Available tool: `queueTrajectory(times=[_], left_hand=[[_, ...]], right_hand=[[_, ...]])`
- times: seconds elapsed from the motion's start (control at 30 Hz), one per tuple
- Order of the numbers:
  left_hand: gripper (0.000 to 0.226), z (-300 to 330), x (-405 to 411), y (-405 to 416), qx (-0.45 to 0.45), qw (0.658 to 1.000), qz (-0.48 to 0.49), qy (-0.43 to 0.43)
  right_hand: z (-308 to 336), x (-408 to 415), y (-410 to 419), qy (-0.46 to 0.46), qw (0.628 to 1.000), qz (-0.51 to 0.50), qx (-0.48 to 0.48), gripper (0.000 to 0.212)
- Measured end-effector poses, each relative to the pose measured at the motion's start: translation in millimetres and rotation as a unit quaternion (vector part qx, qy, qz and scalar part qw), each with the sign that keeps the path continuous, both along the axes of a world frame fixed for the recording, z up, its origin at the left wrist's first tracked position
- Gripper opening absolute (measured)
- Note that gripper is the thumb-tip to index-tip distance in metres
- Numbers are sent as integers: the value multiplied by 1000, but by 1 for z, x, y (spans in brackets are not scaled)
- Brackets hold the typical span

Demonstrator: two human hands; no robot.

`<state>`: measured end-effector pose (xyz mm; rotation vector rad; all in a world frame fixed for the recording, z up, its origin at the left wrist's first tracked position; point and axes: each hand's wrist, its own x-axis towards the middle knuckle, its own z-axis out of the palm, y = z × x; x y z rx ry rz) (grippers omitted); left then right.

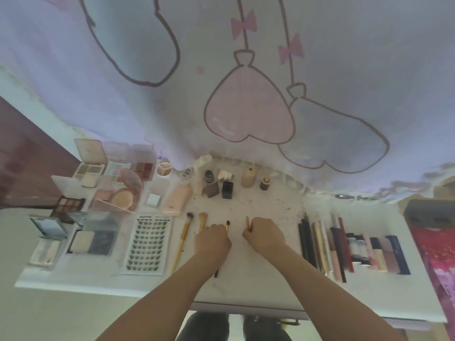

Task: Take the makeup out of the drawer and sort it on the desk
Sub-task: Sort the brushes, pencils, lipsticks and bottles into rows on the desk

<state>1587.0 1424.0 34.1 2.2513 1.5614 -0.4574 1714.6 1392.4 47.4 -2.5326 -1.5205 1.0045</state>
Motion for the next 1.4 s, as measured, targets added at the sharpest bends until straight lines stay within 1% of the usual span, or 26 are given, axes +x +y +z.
queueTrajectory(times=[0.17,0.27,0.37,0.43,0.5,0.57,0.6,0.67,0.73,0.83,0.9,1.03,1.1,1.13,1.2,1.27,1.33,1.4], left_hand=[[20,4,-40,18,12,1000,19,-5],[23,4,-52,23,12,1000,9,-21],[27,7,-59,28,15,1000,4,-22],[32,8,-62,30,16,1000,5,-22],[36,10,-57,29,30,999,-24,-6],[32,13,-39,23,55,996,-73,-8],[30,15,-26,18,54,994,-88,-28],[25,18,7,5,32,990,-107,-81],[25,18,41,-11,4,986,-122,-116],[27,13,89,-37,-38,981,-132,-134],[29,7,113,-51,-43,983,-128,-122],[34,-3,136,-63,-25,992,-115,-51],[34,-6,138,-66,-31,995,-90,-40],[34,-6,138,-67,-35,996,-70,-49],[34,-5,135,-67,-41,995,-28,-86],[31,1,127,-67,-36,991,-4,-130],[27,10,114,-64,-35,985,10,-167],[25,19,100,-58,-63,977,21,-205]], right_hand=[[-7,-54,23,3,1000,6,0,30],[-11,-70,30,-14,1000,12,4,30],[-15,-80,33,-14,1000,20,9,31],[-13,-79,32,-10,1000,19,22,36],[-8,-67,27,-13,999,9,35,37],[-3,-41,19,-20,999,-11,36,32],[0,-25,13,-27,999,-22,33,28],[4,10,0,-48,997,-47,26,20],[8,43,-12,-71,995,-67,16,19],[10,81,-25,-81,994,-78,-10,21],[7,95,-29,-70,994,-78,-15,22],[1,104,-27,-83,996,-27,-19,25],[-1,104,-26,-85,996,-6,-18,27],[-1,103,-26,-82,996,0,-19,28],[-2,103,-25,-58,998,2,-23,30],[-2,103,-22,-2,1000,-16,-21,30],[5,103,-18,102,993,-63,-12,32],[20,99,-16,221,968,-122,-1,30]])
